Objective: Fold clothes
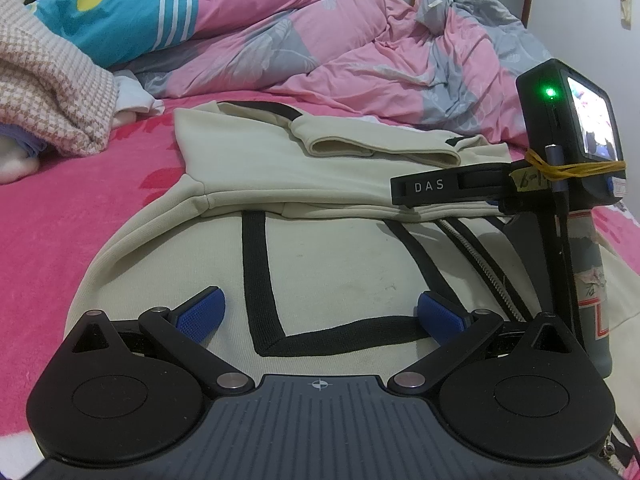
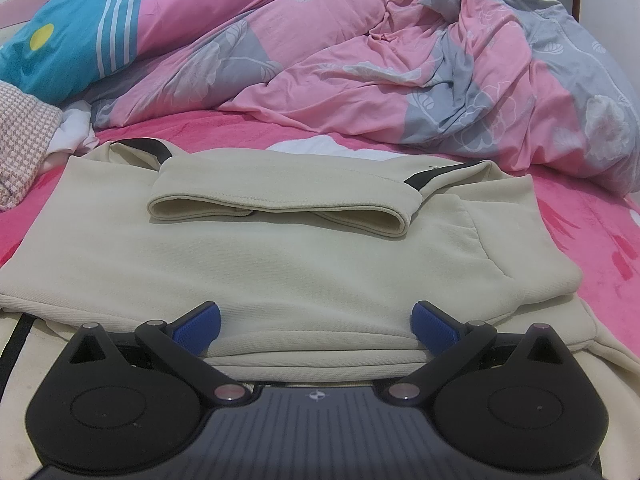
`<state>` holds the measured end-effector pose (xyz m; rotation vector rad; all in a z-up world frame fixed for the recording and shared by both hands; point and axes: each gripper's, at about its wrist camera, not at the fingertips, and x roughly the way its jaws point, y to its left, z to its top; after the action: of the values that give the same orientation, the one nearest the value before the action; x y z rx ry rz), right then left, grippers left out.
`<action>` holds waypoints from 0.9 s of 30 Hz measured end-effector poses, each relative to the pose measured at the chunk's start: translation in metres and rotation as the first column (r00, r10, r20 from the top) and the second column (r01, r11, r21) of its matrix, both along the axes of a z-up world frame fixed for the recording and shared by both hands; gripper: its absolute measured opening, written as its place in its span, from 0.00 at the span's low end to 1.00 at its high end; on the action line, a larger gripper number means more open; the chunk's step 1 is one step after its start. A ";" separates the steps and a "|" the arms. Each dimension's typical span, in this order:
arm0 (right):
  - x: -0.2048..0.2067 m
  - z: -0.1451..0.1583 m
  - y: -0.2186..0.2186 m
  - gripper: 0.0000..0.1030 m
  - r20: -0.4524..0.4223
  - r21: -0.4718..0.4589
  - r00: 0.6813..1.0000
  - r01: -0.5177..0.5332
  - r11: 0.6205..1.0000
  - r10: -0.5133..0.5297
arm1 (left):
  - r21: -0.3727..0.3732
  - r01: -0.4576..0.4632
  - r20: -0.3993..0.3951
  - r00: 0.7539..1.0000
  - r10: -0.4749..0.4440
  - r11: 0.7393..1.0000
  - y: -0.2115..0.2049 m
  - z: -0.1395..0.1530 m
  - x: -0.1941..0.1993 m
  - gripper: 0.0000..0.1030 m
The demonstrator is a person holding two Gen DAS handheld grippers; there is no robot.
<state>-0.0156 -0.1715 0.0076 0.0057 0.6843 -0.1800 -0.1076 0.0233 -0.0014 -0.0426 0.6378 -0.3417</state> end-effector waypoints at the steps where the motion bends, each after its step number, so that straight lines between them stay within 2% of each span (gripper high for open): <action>1: 0.000 0.000 0.000 1.00 0.000 0.000 1.000 0.000 1.000 0.000 | 0.000 0.001 0.000 1.000 -0.001 1.000 0.000 0.000 0.000 1.00; 17: 0.000 0.000 0.000 1.00 0.000 0.000 1.000 0.000 1.000 0.000 | -0.034 -0.004 -0.002 1.000 0.004 0.999 0.004 0.000 0.000 1.00; 27: 0.000 0.000 0.000 1.00 0.002 0.000 1.000 -0.001 1.000 0.001 | -0.023 -0.006 -0.005 1.000 0.006 1.000 0.003 0.000 0.001 1.00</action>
<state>-0.0157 -0.1720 0.0072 0.0059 0.6827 -0.1791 -0.1065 0.0261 -0.0017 -0.0674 0.6387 -0.3436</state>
